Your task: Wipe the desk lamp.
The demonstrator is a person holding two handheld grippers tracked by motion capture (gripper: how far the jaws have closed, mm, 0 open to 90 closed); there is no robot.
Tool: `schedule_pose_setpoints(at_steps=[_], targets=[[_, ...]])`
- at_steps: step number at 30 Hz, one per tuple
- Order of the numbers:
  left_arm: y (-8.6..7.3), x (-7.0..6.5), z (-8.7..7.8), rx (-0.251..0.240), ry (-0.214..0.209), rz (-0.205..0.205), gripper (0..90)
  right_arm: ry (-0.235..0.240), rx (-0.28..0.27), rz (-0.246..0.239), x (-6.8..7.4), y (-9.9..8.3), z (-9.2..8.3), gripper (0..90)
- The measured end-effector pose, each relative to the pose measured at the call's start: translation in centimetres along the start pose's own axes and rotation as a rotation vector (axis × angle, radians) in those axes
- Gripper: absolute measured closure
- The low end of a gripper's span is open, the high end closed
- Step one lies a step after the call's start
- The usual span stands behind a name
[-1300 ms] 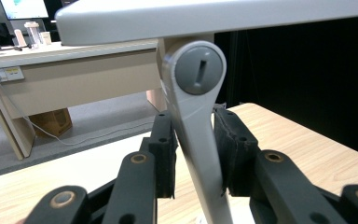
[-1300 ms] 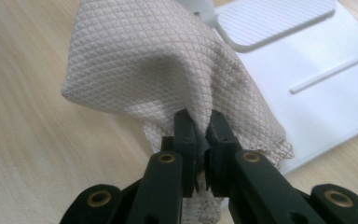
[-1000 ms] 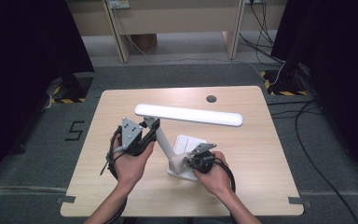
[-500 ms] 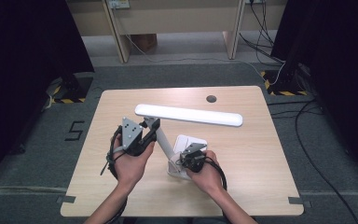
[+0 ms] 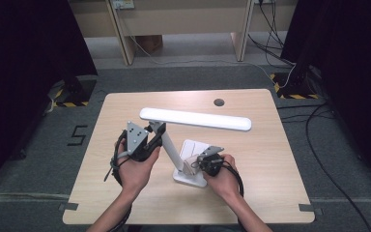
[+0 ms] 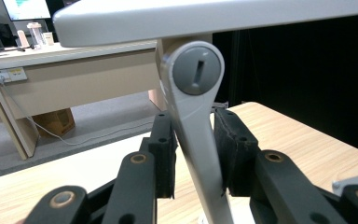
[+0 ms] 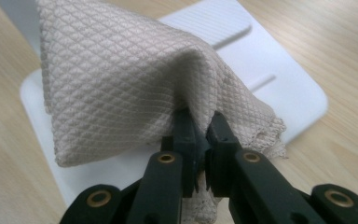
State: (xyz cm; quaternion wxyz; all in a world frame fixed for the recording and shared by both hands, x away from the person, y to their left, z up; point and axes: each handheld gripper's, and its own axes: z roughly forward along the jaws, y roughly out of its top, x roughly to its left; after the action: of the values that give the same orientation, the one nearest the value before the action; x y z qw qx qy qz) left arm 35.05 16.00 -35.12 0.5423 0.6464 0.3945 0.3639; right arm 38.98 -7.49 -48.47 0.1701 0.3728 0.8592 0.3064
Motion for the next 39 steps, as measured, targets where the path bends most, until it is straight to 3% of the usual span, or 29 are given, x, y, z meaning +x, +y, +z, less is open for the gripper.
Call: schedule_pose_setpoints(at_steps=[5,13,17,23,33,39], targets=[[0.0,0.0,0.0,-0.002,0.003,-0.001,68.9,-0.011,0.014,0.041,-1.1,0.0,-0.5,85.1],[0.0,-0.1,0.0,0.002,0.005,0.004,68.8,0.0,-0.086,0.066,-1.0,2.4,-0.6,84.9],[0.0,0.0,0.1,0.001,0.003,0.003,68.8,0.016,-0.129,0.051,-0.5,3.8,0.1,84.7],[0.0,0.0,0.0,0.002,0.003,0.004,68.7,0.032,-0.115,0.014,0.2,5.1,1.5,84.7],[0.0,0.0,0.0,0.002,0.003,0.005,68.7,0.076,-0.053,-0.025,1.5,5.3,3.7,84.8],[0.0,0.0,0.0,0.002,0.004,0.006,68.7,0.055,-0.039,-0.042,1.5,4.9,3.6,85.0]])
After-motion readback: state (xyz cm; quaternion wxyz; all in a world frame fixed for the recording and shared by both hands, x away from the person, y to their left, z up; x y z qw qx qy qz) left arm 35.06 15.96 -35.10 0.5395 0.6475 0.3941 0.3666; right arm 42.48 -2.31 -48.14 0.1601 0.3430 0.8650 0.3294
